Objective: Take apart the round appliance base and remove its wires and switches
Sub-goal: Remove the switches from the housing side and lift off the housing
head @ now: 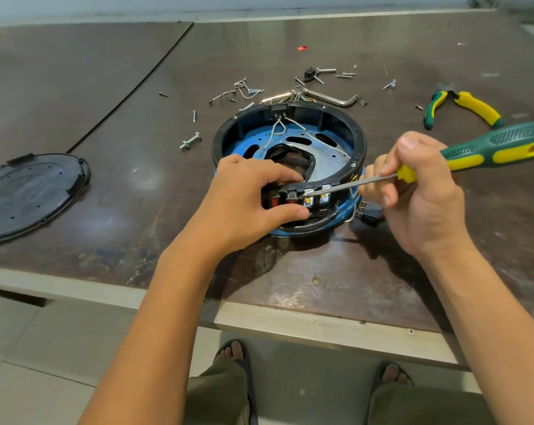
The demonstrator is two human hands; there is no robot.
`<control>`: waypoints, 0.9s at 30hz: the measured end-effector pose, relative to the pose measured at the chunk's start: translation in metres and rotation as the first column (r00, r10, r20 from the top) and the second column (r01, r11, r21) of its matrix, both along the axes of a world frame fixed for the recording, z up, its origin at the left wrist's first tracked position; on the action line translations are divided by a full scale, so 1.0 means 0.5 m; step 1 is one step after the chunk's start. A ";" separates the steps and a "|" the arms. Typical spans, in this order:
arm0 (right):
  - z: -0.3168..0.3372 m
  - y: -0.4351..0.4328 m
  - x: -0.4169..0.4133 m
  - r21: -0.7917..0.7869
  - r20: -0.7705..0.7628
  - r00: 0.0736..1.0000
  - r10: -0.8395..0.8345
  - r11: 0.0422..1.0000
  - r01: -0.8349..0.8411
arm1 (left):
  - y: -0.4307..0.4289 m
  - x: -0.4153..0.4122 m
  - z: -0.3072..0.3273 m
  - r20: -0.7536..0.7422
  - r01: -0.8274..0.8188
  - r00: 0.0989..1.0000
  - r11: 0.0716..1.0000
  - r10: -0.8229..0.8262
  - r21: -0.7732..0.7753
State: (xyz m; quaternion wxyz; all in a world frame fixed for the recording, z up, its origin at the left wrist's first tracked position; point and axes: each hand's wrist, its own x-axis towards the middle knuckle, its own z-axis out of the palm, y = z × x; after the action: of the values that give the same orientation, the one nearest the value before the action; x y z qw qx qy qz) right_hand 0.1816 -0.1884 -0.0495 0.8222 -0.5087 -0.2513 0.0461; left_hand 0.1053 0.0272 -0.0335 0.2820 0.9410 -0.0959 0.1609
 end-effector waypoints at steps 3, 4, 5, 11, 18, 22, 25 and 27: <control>0.002 0.004 0.000 -0.028 -0.142 0.990 0.005 1.000 -0.009 | 0.002 -0.001 0.002 -0.005 0.004 1.000 1.000 -0.004 0.001; 0.001 0.006 0.001 -0.026 -0.209 0.978 0.008 1.000 -0.013 | 0.002 -0.001 0.002 -0.007 0.006 1.000 1.000 -0.006 0.003; 0.001 0.006 0.003 -0.025 -0.266 0.964 0.010 1.000 -0.017 | 0.002 -0.001 0.003 -0.007 0.009 1.000 1.000 -0.009 0.004; 0.004 0.002 0.015 -0.036 -0.398 0.915 0.067 0.995 -0.088 | 0.003 -0.002 0.006 -0.015 0.027 1.000 1.000 -0.027 0.014; 0.005 -0.007 0.020 -0.010 -0.450 0.878 0.161 0.983 -0.186 | 0.000 -0.003 0.010 -0.031 0.028 0.999 1.000 -0.027 0.013; 0.004 -0.006 0.020 0.008 -0.494 0.853 0.170 0.982 -0.191 | -0.002 -0.005 0.013 -0.045 0.029 0.999 1.000 -0.028 0.013; 0.004 -0.007 0.017 0.022 -0.512 0.842 0.168 0.983 -0.183 | -0.004 -0.005 0.016 -0.053 0.026 0.998 1.000 -0.026 -0.009; 0.004 -0.007 0.016 0.018 -0.520 0.838 0.164 0.983 -0.181 | -0.006 -0.006 0.017 -0.052 0.020 0.998 1.000 -0.020 -0.012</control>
State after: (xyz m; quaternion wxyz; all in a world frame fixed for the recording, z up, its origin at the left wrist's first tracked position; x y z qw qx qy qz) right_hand 0.1898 -0.1921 -0.0475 0.8438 -0.4656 -0.0641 0.2592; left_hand 0.1023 0.0243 -0.0250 0.2913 0.9422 -0.0969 0.1340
